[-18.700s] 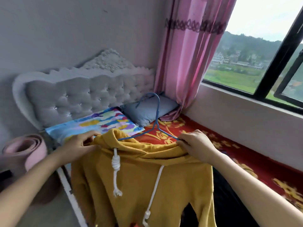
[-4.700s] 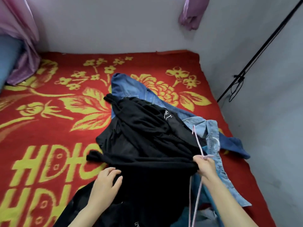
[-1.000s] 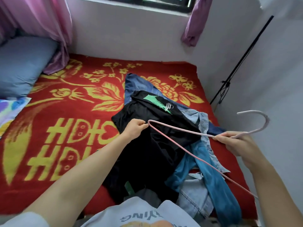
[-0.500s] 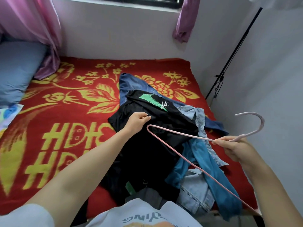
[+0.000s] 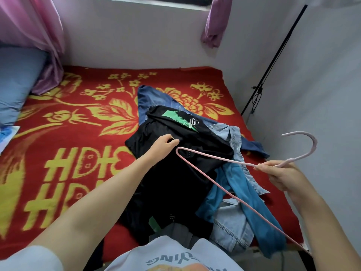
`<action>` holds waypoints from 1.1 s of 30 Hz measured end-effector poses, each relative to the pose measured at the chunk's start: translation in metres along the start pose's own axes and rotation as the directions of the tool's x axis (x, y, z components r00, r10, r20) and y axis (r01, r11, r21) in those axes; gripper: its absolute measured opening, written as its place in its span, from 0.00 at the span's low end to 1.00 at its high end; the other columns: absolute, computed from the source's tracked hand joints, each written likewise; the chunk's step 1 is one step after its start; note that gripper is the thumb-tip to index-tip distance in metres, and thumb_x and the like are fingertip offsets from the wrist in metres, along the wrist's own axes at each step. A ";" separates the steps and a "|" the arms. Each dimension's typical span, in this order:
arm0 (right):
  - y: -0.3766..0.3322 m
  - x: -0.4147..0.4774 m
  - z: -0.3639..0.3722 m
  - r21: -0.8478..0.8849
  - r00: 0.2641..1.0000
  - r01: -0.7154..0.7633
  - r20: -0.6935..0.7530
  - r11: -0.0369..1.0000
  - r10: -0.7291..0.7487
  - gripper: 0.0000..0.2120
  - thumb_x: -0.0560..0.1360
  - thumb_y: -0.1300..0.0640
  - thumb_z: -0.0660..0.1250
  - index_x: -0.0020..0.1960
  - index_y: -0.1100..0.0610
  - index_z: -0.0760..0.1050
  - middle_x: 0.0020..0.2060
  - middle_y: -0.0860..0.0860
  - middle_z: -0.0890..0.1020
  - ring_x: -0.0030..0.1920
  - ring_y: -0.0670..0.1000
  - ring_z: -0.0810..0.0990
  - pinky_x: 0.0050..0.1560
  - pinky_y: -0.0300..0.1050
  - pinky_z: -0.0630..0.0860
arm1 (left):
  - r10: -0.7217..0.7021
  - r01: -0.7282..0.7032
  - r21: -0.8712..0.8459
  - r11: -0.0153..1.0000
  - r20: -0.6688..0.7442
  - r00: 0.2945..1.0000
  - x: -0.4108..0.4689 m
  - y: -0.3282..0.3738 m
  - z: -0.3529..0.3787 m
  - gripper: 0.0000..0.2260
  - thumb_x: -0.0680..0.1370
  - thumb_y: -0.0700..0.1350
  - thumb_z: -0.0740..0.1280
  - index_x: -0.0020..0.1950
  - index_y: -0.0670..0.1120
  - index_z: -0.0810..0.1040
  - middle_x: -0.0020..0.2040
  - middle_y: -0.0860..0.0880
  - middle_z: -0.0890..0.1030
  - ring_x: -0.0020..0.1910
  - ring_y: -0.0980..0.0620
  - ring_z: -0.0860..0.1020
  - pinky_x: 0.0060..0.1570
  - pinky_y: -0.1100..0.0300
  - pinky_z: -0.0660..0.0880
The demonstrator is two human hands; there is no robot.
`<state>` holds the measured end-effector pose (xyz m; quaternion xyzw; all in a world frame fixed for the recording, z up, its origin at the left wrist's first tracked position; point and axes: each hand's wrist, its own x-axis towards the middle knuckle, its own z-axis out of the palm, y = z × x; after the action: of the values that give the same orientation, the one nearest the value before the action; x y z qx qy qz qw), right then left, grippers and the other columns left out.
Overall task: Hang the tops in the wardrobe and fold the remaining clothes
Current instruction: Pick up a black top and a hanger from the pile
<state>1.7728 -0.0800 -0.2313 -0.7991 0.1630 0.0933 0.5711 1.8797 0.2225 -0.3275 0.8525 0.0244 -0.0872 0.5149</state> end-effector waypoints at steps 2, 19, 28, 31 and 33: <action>-0.003 -0.001 0.004 -0.020 1.000 0.022 -0.004 1.000 -0.022 0.06 0.74 0.66 0.66 0.41 0.66 0.79 0.16 0.46 0.60 0.17 0.41 0.55 0.16 0.30 0.53 | -0.010 0.011 -0.006 1.000 0.039 0.999 0.000 -0.001 -0.002 0.08 0.76 0.43 0.65 0.37 0.46 0.71 0.29 0.52 0.69 0.26 0.55 0.64 0.28 0.62 0.61; -0.005 0.009 0.008 -0.114 0.991 0.119 -0.049 0.986 -0.125 0.06 0.74 0.65 0.66 0.41 0.65 0.80 0.15 0.45 0.67 0.17 0.41 0.64 0.18 0.27 0.57 | -0.015 0.015 -0.018 1.000 0.025 1.000 0.000 -0.015 -0.015 0.07 0.76 0.39 0.63 0.38 0.46 0.74 0.28 0.52 0.69 0.20 0.60 0.63 0.22 0.69 0.60; -0.004 0.048 0.117 -0.182 0.983 0.179 -0.014 0.967 -0.185 0.12 0.69 0.54 0.74 0.34 0.57 0.73 0.29 0.51 0.74 0.34 0.49 0.72 0.39 0.45 0.66 | 0.032 -0.022 -0.147 0.989 0.064 0.997 -0.010 0.017 -0.001 0.08 0.76 0.38 0.64 0.36 0.45 0.73 0.27 0.53 0.67 0.20 0.62 0.63 0.21 0.71 0.60; -0.005 0.055 0.156 -0.112 0.988 0.143 0.083 0.983 -0.134 0.16 0.68 0.54 0.76 0.41 0.57 0.68 0.31 0.47 0.70 0.32 0.45 0.68 0.34 0.38 0.66 | 0.104 -0.092 -0.172 0.981 0.063 0.993 -0.014 0.038 0.002 0.09 0.76 0.38 0.64 0.36 0.46 0.73 0.29 0.53 0.69 0.24 0.62 0.65 0.25 0.70 0.62; -0.003 0.059 0.168 -0.014 0.979 0.163 0.128 0.986 -0.160 0.18 0.68 0.59 0.75 0.44 0.57 0.65 0.32 0.47 0.68 0.31 0.43 0.66 0.30 0.30 0.65 | 0.138 -0.126 -0.195 0.973 0.048 0.989 -0.015 0.051 -0.001 0.09 0.76 0.37 0.64 0.37 0.46 0.74 0.31 0.53 0.71 0.28 0.61 0.66 0.29 0.69 0.63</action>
<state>1.8347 0.0704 -0.3039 -0.8092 0.0598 0.0989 0.5760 1.8714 0.2000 -0.2796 0.7956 -0.0401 -0.0761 0.5997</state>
